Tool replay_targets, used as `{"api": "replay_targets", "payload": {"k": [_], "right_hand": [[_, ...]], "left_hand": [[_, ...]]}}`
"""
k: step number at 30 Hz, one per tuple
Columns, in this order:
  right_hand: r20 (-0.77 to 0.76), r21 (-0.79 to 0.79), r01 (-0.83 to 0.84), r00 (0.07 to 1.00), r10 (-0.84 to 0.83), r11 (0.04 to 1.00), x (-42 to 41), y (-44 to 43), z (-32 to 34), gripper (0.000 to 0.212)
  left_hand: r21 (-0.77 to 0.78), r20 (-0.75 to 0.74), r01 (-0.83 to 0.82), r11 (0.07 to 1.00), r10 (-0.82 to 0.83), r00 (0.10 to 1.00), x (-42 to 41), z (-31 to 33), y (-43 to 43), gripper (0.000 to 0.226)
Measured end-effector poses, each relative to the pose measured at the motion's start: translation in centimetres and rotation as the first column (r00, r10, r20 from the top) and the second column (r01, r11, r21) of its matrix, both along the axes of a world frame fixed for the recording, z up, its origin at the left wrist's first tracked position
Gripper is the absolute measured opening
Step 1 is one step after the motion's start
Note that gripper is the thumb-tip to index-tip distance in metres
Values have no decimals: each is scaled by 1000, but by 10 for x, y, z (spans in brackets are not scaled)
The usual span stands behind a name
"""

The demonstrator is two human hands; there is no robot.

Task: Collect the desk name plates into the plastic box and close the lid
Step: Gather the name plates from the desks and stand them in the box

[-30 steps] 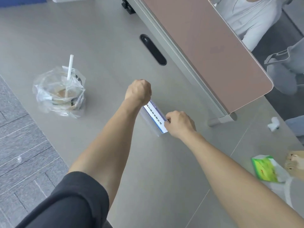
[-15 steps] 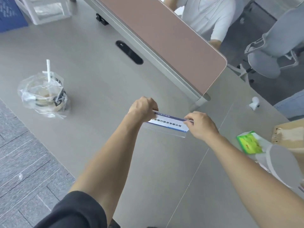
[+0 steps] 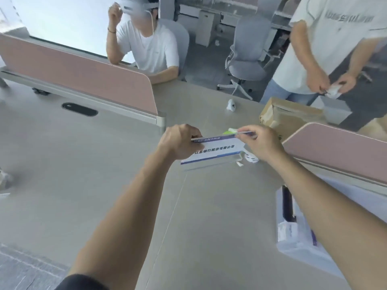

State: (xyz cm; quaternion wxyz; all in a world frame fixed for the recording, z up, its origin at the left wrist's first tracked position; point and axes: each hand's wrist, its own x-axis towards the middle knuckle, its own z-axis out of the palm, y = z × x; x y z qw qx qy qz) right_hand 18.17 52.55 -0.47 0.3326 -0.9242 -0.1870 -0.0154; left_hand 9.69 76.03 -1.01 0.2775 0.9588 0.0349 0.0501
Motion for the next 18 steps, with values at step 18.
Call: {"api": "replay_targets", "payload": {"k": [18], "right_hand": [[-511,398,689,715,-477,606,-60,-193,46,50]], "left_hand": [[-722,2,247,647,-355,935,-6,26,-238,9]]}}
